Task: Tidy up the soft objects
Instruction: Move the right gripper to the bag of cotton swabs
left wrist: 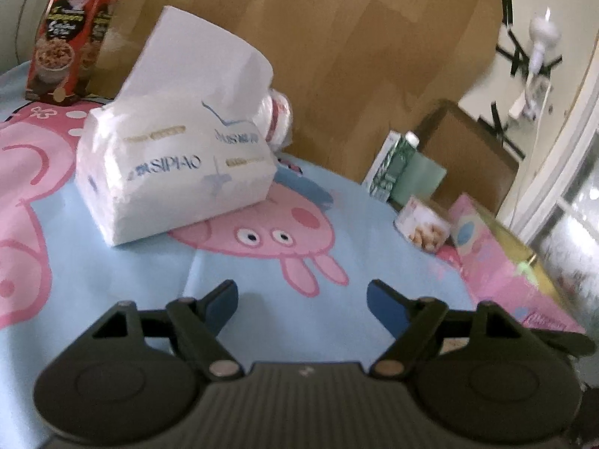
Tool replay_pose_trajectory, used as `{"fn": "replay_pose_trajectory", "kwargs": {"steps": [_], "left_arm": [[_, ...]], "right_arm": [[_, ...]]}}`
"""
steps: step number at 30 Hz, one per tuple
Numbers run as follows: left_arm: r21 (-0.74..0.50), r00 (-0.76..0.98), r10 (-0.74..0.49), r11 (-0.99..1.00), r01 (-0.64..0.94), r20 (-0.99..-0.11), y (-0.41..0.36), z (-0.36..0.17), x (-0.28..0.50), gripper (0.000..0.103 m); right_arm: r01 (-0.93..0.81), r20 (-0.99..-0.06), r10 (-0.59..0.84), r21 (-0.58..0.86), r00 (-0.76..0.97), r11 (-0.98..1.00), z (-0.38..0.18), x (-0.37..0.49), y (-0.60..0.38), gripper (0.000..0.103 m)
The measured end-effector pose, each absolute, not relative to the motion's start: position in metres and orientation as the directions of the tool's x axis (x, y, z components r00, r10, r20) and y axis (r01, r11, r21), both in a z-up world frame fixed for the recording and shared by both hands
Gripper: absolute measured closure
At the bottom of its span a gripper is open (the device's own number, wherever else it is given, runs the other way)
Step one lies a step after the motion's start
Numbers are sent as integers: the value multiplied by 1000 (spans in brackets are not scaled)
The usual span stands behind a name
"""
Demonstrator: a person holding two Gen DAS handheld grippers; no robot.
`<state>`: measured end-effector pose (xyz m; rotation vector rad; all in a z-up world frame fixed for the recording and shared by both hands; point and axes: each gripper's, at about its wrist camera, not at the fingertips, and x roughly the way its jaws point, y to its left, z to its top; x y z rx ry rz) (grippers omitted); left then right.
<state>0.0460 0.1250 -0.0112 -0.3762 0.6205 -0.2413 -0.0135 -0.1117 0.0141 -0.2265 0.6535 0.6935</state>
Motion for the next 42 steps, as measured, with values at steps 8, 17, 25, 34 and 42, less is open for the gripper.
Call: {"fn": "replay_pose_trajectory", "kwargs": {"steps": [8,17,25,34,42], "left_arm": [[-338,782,-283,936,98,-555,113,-12,46,24],[-332,781,-280,938,100,-558,112,-11,46,22],[-327,781,-277,940,99,-560,111,-11,47,22],[-329,781,-279,939,100,-560,111,-11,47,22],[-329,781,-279,939,100,-559,111,-11,47,22]], "right_arm": [[-557,-568,466,17,678,830,5,-27,-136,19],[-528,-534,509,132,675,839,-1,-41,-154,16],[-540,-541,525,147,657,829,-3,-40,-152,16],[-545,-543,522,136,657,827,-4,-41,-151,16],[-548,-543,522,130,658,826,-4,-41,-151,16]]}}
